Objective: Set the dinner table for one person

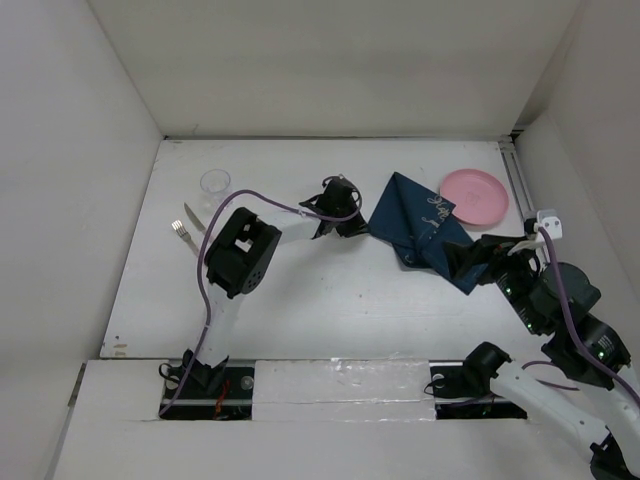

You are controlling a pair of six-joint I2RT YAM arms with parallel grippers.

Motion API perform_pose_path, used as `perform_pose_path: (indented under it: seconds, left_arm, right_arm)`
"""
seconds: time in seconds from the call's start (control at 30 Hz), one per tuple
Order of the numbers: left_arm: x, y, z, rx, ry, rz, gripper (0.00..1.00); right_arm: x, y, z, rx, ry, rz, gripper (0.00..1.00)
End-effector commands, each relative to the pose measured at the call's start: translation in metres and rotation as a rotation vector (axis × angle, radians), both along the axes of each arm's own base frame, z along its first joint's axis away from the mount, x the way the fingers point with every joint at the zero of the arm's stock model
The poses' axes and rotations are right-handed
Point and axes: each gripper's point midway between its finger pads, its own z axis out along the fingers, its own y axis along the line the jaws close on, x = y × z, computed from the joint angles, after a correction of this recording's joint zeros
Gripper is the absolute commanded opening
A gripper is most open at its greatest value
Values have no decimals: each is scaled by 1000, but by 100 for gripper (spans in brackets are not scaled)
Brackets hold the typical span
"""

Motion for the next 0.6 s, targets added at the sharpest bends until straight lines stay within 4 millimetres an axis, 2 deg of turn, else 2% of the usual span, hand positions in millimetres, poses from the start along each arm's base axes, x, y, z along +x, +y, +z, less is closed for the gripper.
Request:
perform_pose_path:
  seconds: [0.0, 0.07, 0.3, 0.4, 0.43, 0.47, 0.5, 0.53, 0.57]
  left_arm:
    - [-17, 5, -30, 68, 70, -27, 12]
    - [-16, 6, -30, 73, 66, -21, 0]
    - [-14, 8, -34, 94, 57, -30, 0]
    - [-16, 12, -21, 82, 19, -28, 0]
    - [-13, 13, -14, 79, -5, -14, 0]
    - [-10, 15, 6, 69, -47, -11, 0]
    - [-12, 21, 12, 84, -52, 4, 0]
    - [-8, 29, 34, 109, -105, 17, 0]
    - [-8, 34, 43, 120, -119, 35, 0]
  right_arm:
    - [-1, 0, 7, 30, -30, 1, 100]
    - [0, 0, 9, 36, -37, 1, 100]
    - [2, 3, 6, 36, -37, 10, 100]
    - [2, 4, 2, 31, -29, 10, 100]
    - [2, 4, 2, 31, -29, 10, 100]
    - [2, 4, 2, 31, -29, 10, 100]
    - [5, 4, 0, 23, -22, -1, 100]
    - [7, 6, -5, 12, -7, -1, 100]
    - [8, 4, -5, 11, -8, -10, 100]
